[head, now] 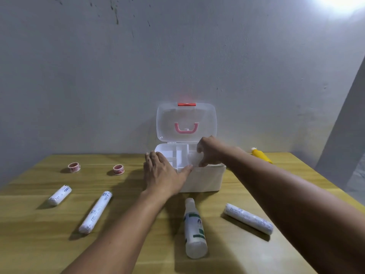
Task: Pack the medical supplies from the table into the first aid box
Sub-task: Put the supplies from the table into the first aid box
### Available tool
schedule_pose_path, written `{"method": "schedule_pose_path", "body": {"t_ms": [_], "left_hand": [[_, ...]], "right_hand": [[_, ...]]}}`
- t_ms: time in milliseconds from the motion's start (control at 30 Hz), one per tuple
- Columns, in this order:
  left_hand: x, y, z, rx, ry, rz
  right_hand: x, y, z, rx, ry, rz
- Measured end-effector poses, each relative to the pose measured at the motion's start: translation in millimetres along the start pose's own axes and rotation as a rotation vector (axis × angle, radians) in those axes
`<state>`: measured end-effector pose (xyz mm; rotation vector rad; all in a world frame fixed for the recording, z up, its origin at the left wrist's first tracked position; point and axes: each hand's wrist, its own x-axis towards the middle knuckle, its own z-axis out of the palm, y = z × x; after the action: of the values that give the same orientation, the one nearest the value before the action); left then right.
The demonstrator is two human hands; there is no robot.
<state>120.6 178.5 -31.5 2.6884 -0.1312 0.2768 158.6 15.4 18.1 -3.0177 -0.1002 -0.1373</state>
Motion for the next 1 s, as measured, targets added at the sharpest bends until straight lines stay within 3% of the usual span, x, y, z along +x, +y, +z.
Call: {"method": "schedule_pose_path", "body": {"t_ms": [433, 667, 733, 867, 1000], "left_hand": [[-1, -1, 1, 0.05, -0.004, 0.008], [0, 0, -1, 0.043, -0.058, -0.018], [1, 2, -2, 0.052, -0.077, -0.03], [1, 5, -6, 0.119, -0.068, -0.027], [1, 7, -10, 0.134, -0.007, 0.042]], "right_hand": [[-3, 8, 5, 0.123, 0.047, 0.053], [-48, 26, -25, 0.14, 0.328, -0.008], [-72, 33, -30, 0.089, 0.239, 0.028], [-116, 39, -24, 0.08, -0.16, 0.122], [-140, 30, -3, 0.011, -0.18, 0.046]]}}
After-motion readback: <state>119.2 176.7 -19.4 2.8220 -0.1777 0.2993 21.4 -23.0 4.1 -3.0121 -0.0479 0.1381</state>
